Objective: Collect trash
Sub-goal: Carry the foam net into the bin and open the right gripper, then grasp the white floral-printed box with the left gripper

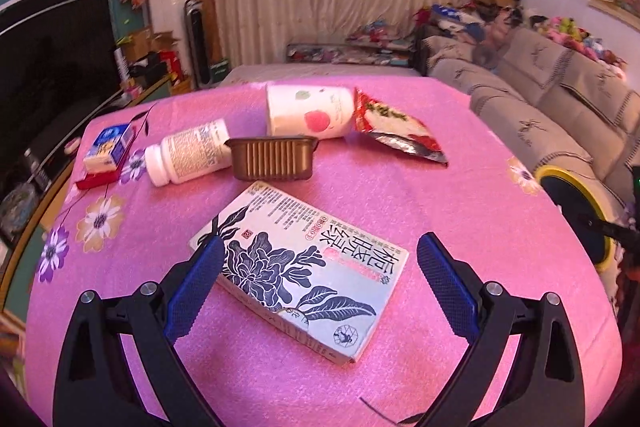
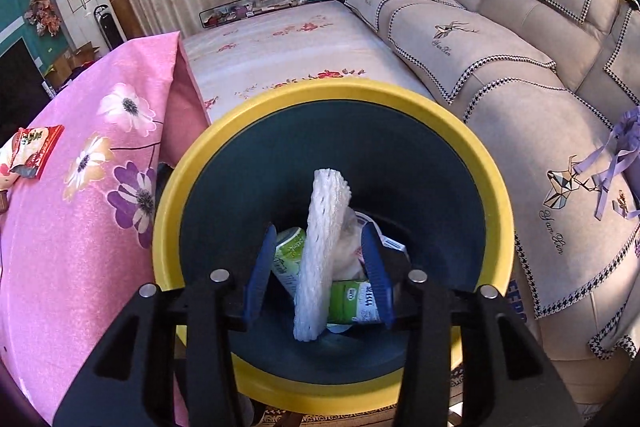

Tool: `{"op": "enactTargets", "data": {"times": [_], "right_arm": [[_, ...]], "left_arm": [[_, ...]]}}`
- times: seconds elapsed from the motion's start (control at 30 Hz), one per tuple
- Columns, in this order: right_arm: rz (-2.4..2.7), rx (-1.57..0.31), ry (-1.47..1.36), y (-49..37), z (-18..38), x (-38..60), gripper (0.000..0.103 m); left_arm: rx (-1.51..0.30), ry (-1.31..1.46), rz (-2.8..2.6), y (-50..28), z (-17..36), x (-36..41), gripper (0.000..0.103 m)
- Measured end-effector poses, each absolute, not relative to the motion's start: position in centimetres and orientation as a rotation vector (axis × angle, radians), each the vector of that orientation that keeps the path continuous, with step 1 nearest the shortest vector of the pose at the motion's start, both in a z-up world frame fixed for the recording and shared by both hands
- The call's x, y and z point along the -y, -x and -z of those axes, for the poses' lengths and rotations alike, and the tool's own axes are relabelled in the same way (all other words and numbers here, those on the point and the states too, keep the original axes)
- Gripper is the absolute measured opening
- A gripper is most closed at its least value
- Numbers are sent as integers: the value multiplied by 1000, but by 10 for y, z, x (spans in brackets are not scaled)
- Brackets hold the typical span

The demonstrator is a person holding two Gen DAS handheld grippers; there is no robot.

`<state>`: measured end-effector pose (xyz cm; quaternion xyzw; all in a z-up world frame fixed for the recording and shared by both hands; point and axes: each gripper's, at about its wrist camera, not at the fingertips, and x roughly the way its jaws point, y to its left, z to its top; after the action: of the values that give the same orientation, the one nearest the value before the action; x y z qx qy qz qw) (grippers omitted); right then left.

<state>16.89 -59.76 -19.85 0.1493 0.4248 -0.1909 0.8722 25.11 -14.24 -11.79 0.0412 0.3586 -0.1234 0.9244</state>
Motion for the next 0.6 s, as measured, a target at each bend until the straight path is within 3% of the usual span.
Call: {"op": "enactTargets", "data": {"times": [0.6], "right_arm": [[290,-852,-318,-181,184,579,42]], "left_arm": [[-841,-113,129,-255,132,147,98]]}}
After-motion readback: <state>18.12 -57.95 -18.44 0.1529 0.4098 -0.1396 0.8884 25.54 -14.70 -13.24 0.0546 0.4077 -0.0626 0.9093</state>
